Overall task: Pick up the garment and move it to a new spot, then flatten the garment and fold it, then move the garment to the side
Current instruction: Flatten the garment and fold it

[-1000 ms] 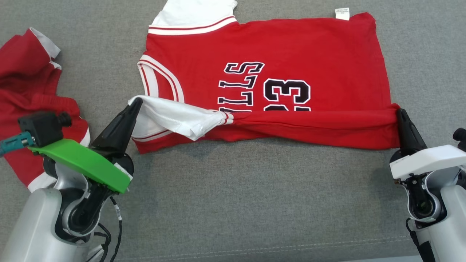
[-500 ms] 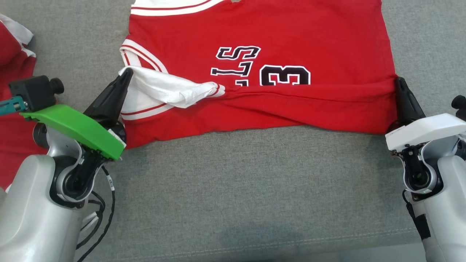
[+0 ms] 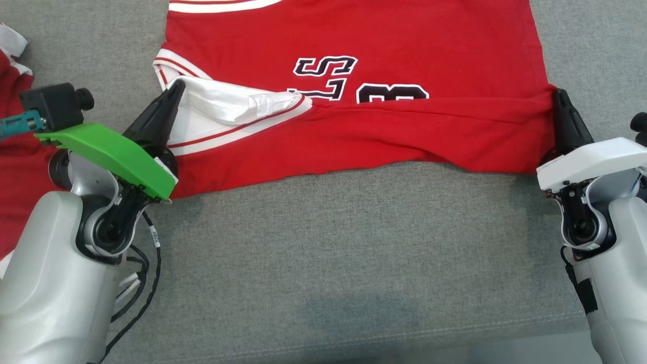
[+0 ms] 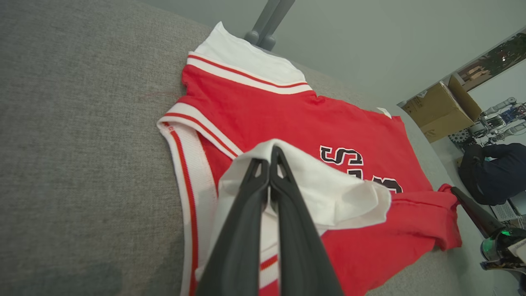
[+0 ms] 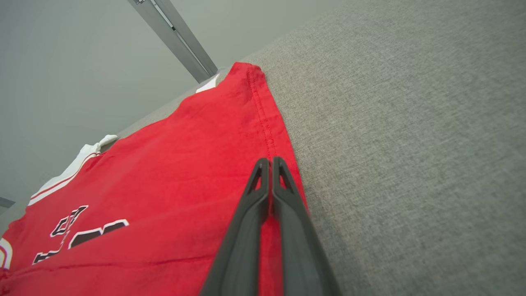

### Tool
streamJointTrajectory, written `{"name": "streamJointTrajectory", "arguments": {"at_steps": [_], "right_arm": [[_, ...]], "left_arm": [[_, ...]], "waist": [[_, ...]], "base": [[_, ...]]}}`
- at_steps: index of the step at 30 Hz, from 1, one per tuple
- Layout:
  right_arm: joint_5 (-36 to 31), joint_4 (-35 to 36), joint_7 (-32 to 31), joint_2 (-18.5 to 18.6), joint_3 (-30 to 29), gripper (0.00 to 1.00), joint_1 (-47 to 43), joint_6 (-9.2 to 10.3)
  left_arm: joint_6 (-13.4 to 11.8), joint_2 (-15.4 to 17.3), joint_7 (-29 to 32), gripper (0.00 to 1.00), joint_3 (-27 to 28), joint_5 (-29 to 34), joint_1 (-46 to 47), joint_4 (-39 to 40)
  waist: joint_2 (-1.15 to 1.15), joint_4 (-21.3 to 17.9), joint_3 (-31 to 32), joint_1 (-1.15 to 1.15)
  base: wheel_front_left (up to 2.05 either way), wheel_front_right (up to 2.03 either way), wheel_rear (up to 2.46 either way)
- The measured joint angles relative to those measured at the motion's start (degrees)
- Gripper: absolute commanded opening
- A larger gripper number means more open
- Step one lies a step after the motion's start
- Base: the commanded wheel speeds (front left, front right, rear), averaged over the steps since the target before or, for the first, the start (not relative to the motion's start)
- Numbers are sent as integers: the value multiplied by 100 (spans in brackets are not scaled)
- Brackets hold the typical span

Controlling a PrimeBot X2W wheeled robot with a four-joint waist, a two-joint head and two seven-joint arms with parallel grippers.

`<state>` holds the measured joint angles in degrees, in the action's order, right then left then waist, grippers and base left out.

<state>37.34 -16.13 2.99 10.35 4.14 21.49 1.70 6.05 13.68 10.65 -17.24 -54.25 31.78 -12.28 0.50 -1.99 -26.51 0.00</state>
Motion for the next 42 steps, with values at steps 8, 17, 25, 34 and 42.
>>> {"name": "streamJointTrajectory", "arguments": {"at_steps": [8,17,25,34,42], "right_arm": [[-4,-148,77,-63,77,100,92,-38],[-55,-356,252,-57,115,100,142,-152],[-64,-394,405,98,27,100,103,-220],[-170,-446,492,120,115,100,-339,-320],[-213,-461,502,69,331,100,-872,-420]], "left_arm": [[26,-23,-123,48,-63,1,160,-372],[76,-81,-325,100,-174,7,183,-764],[85,-83,-626,100,-271,151,179,-826],[108,23,-888,100,-434,318,-172,-868],[109,170,-1217,100,-552,569,-739,-811]], "waist": [[0,-3,-19,0],[0,15,172,0],[0,56,456,0],[0,104,797,0],[0,98,1160,0]], "base": [[0,0,0],[0,0,0],[0,0,0],[0,0,0],[0,0,0]]}}
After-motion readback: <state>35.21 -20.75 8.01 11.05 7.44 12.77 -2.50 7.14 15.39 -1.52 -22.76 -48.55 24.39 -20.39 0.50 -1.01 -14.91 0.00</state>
